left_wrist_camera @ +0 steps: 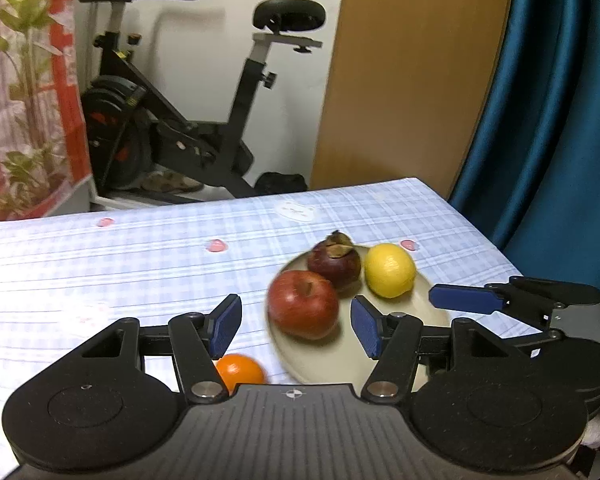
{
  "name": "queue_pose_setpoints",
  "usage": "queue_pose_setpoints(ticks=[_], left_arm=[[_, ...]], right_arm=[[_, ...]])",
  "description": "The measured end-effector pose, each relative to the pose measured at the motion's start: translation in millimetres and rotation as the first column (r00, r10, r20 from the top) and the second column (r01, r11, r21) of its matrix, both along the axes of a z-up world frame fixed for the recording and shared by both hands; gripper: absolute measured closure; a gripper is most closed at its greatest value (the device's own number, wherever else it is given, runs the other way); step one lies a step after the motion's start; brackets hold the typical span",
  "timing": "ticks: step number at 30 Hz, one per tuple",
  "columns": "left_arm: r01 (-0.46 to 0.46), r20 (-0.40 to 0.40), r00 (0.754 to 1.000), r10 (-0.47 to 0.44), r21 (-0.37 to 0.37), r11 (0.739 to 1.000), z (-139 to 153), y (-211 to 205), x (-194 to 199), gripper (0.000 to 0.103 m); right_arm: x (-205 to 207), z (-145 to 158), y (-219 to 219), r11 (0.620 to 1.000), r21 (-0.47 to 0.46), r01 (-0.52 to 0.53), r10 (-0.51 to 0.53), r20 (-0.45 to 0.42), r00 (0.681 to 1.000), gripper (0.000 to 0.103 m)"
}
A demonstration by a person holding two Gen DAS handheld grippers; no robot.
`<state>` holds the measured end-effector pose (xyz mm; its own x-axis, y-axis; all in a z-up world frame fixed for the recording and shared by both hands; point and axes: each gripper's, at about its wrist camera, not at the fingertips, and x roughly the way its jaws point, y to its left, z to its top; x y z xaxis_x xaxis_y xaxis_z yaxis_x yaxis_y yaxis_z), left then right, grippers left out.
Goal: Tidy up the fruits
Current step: 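Open the left gripper to release the lemon and withdraw, then move the left gripper to the yellow-green round fruit in the pile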
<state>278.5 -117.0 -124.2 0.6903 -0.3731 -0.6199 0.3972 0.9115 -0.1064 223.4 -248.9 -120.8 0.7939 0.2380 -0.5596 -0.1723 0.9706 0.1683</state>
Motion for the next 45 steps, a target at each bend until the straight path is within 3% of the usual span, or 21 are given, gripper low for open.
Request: queue_pose_setpoints(ticks=[19,45], left_arm=[[-0.129,0.047,0.99,0.132,-0.051,0.99,22.7,68.5,-59.9,0.04],[-0.226,0.0,0.974,0.227,-0.091,0.97,-16.7,126.7,-105.8,0.041]], right_arm=[[-47.9,10.0,41.2,0.998,0.06,-0.002,-0.001,0.053,0.999,0.034],[-89.2,-24.0,48.4,0.999,0.039,-0.034,0.033,0.008,0.999,0.034]])
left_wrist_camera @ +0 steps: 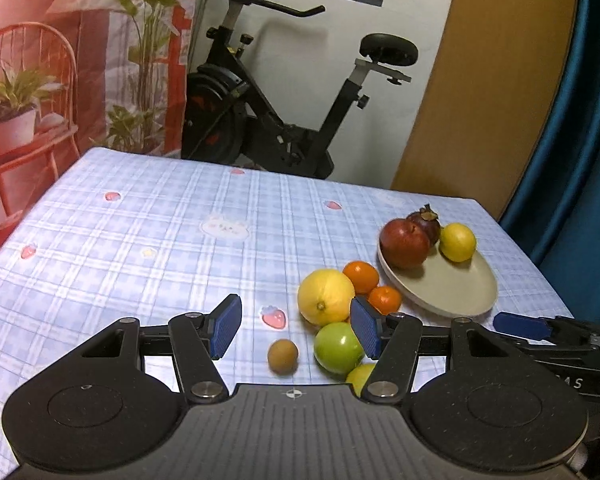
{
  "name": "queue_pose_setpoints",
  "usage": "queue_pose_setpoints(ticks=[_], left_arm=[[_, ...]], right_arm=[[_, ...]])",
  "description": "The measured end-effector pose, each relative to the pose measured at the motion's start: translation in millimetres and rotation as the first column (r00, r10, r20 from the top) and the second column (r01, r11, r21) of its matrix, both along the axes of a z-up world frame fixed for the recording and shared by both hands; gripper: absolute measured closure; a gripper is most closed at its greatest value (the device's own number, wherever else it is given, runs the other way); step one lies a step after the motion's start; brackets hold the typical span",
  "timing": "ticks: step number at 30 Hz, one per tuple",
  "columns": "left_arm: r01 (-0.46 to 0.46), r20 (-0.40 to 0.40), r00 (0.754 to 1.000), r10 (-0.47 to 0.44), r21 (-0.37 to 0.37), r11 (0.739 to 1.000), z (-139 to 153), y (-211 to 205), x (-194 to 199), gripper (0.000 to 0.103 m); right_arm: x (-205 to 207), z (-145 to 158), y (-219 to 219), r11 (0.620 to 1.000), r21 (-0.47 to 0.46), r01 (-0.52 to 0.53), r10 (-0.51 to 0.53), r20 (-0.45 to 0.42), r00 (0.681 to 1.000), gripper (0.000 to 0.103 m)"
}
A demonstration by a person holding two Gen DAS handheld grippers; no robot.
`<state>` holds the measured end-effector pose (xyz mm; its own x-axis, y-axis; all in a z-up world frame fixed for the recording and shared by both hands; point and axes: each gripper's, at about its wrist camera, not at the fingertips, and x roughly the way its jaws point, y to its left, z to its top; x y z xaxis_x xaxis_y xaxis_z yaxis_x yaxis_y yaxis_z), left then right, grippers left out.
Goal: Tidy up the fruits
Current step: 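Move the left gripper to the yellow-green round fruit in the pile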
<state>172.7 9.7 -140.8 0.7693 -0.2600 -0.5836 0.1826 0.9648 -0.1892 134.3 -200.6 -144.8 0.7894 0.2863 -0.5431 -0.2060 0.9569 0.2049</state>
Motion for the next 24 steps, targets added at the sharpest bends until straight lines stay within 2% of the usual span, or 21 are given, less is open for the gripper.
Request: queue_pose_setpoints(ticks=[13,20,24], left_arm=[[0.046,-0.052,0.998,-0.047,-0.009,0.999,-18.2,-7.2,0.3,0.041],[0.038,-0.068,0.997,-0.039,-0.004,0.999,-22.8,-4.2,0.4,0.042],[0.024,-0.076,0.997,-0.025,-0.01,1.0,-24.1,-2.1,2.0,0.046]], right_arm=[[-0.2,-19.0,9.7,0.998,0.002,-0.064,0.064,-0.042,0.997,0.034],[5.0,-23.6,32.9,0.985,-0.041,-0.168,0.166,-0.045,0.985,0.034],[12.9,-25.0,52.3,0.965,-0.095,-0.244,0.241,-0.037,0.97,0.034]])
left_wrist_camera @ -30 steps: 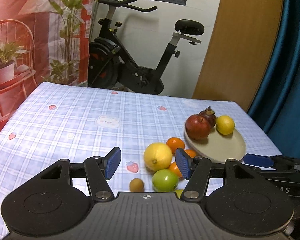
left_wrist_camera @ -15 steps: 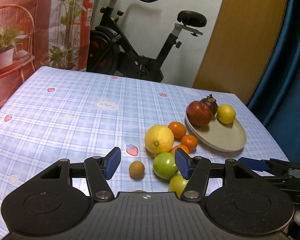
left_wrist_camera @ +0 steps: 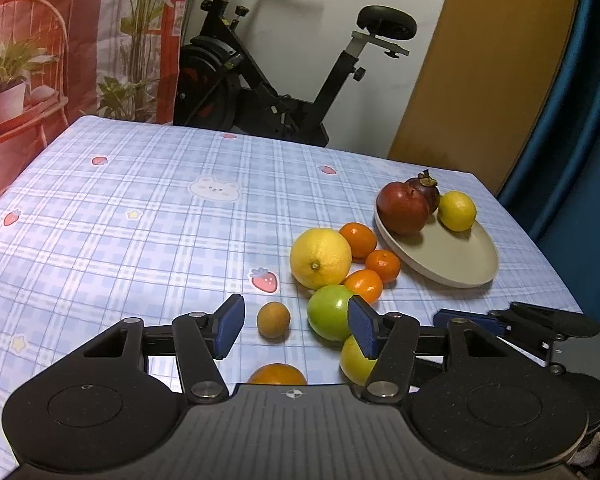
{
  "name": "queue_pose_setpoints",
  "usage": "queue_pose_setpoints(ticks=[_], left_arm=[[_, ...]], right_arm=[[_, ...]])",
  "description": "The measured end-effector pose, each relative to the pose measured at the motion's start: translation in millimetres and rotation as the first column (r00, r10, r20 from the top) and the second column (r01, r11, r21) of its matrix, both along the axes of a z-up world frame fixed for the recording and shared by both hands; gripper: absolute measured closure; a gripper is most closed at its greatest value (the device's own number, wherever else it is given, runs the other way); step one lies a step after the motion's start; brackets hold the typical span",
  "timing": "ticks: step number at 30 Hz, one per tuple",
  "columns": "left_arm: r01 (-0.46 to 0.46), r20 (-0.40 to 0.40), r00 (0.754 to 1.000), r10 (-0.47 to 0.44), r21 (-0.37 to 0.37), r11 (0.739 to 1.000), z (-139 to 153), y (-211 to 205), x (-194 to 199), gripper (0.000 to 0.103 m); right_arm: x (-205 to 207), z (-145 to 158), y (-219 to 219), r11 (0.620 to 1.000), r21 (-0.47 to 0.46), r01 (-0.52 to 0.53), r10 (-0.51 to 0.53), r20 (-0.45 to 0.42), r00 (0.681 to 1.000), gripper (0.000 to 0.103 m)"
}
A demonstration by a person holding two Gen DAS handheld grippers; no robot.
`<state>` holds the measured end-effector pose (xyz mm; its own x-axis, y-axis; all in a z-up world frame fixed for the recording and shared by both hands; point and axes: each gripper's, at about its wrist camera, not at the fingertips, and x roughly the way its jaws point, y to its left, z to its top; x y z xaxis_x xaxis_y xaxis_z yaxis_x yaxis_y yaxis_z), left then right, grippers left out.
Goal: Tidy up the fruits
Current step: 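Move the left gripper to the yellow-green round fruit in the pile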
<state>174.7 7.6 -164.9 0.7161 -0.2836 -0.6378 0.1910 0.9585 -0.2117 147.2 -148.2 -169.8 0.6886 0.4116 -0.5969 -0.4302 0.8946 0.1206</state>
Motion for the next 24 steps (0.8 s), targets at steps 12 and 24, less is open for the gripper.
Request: queue_pose_setpoints(ticks=[12,24], left_arm=[[0.03,-0.025,0.999,-0.03,-0.018,0.999,-5.5,-4.2,2.2,0.049],[0.085,-0.096,0.991,-0.089,-0.044,0.995,-21.6,-16.2,6.4,0.05]], right_arm=[[14.5,-18.6,14.7,0.995,-0.063,-0.075,0.072,-0.041,0.997,0.055],[-0.9,-17.4,-16.3,0.999,0.029,-0.019,0.02,-0.063,0.998,0.055]])
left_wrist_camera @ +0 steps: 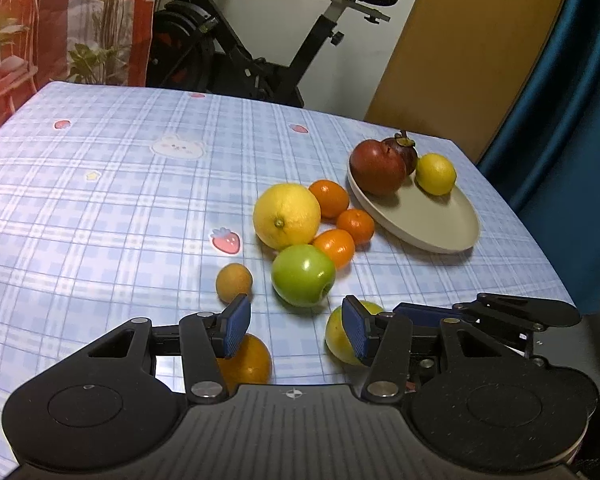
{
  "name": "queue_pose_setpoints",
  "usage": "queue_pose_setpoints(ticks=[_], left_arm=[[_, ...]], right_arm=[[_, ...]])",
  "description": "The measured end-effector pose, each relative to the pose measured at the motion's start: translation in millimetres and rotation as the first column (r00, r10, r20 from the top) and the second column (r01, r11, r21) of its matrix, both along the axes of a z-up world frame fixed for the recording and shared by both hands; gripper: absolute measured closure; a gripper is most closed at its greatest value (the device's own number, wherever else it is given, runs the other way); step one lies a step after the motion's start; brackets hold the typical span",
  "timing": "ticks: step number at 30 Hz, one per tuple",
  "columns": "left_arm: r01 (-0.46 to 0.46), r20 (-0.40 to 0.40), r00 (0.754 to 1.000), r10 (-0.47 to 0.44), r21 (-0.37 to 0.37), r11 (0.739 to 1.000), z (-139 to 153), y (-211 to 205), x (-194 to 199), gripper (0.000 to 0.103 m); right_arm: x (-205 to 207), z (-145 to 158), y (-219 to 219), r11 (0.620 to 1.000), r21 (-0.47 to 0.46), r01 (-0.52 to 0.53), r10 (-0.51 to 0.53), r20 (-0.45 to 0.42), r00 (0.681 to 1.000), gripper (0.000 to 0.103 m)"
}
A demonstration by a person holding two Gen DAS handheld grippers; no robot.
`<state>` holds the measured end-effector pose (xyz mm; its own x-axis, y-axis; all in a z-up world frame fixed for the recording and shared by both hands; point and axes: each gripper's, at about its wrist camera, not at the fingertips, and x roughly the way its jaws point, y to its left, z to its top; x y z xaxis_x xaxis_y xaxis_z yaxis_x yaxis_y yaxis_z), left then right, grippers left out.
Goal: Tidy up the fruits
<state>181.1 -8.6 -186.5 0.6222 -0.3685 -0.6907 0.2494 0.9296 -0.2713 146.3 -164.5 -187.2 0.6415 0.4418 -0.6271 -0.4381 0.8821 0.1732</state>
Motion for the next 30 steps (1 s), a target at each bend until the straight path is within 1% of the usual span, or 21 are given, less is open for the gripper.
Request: queue_pose_setpoints(ticks=[4,7,9,10,13,15,19,23,29,30], left_arm=[[0.014,-0.015,1.0,-0.014,-0.01,1.0,-2.2,-3.5,1.0,0.05],[0.035,-0.032,0.999,-0.035,-0.016,0.999,-6.2,-10.0,4.4,0.05],[0.047,-0.047,0.998,-0.048,-0.013,0.999,-9.8,-14.3,7.5,0.05],[0.059,-0.055,0.997,-0.059,-0.014,0.998,-11.6,-15.0,8.8,0.052],[0.077,-0.062,0.995,-0.079,-0.037,0.996,-15.1,-17.6,10.7,0.056],[0.086,-0.06,0.994,-0.088,-0.039,0.996,-15.4,-19.9,11.6,0.057],[0.113,-0.062,0.991,-0.117,-0.062,0.992,-16.0,-23.4,13.9,0.065],[0.136,-0.053,0.989,-0.138,-0.039,0.99,-14.3,-30.1,17.8,0.065],[0.18,-0.046,0.982,-0.183,-0.065,0.982,-10.4,-35.6,20.5,0.065],[0.186,-0.047,0.981,-0.19,-0.065,0.98,-10.7,-37.4,20.3,0.065]], right_arm=[[-3.7,-1.0,-4.1,1.0,0.017,0.01,-0.01,-0.004,1.0,0.055],[-4.0,-1.8,-2.1,1.0,0.01,0.015,-0.015,-0.006,1.0,0.056],[-3.7,-3.5,-1.8,1.0,-0.003,0.022,-0.022,-0.013,1.0,0.064],[-3.3,-4.6,-2.6,1.0,-0.007,0.028,-0.029,-0.017,0.999,0.064],[-3.4,-4.9,-5.2,0.999,0.002,0.039,-0.039,-0.018,0.999,0.064],[-3.6,-4.6,-6.1,0.999,0.004,0.035,-0.035,-0.013,0.999,0.064],[-4.4,-4.1,-2.2,1.0,-0.008,0.021,-0.021,-0.001,1.0,0.063],[-5.3,-5.1,-0.1,1.0,-0.02,0.016,-0.016,0.002,1.0,0.063],[-3.1,-5.1,-0.7,1.0,-0.022,0.02,-0.02,0.005,1.0,0.063],[-2.7,-5.0,-0.2,0.999,-0.028,0.022,-0.022,0.008,1.0,0.06]])
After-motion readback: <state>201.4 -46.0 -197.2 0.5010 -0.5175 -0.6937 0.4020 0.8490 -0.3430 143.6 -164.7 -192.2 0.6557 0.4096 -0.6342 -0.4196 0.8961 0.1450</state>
